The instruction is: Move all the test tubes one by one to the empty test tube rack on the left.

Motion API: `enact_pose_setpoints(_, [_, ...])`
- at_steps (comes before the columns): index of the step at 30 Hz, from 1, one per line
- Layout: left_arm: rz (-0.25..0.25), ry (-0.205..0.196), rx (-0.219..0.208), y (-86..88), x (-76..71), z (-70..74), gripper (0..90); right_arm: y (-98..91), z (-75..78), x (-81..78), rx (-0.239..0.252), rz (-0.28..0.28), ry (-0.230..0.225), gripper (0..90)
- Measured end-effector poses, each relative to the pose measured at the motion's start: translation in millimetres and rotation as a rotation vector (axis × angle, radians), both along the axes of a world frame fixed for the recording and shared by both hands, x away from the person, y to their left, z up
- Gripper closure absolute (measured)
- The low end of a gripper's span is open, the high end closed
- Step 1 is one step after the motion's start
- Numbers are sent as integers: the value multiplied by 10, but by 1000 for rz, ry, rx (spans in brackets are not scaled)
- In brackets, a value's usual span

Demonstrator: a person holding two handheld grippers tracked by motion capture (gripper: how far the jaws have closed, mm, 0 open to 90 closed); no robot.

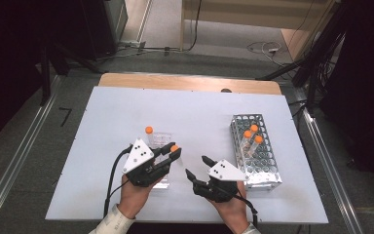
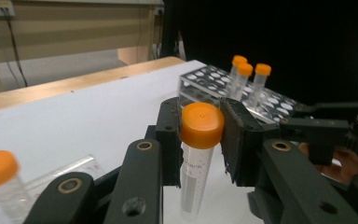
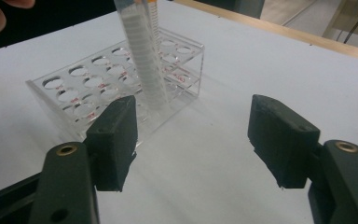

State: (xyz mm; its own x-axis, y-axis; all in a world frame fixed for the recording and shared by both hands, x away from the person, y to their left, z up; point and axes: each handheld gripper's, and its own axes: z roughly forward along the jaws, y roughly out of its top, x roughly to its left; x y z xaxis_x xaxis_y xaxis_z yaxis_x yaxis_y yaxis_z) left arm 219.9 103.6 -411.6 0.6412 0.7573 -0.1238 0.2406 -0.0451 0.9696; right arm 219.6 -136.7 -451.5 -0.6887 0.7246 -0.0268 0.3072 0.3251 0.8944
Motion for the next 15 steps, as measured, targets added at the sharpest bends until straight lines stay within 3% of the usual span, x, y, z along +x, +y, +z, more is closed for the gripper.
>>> enact_pose_setpoints(7, [55,-21,-35,181,21,112,702,-24,-2,16,20,-32,-7,234])
enact_pose_setpoints(15, [154,-36,-41,422,95,150,702,-39,-9,27,21,-57,-18,224])
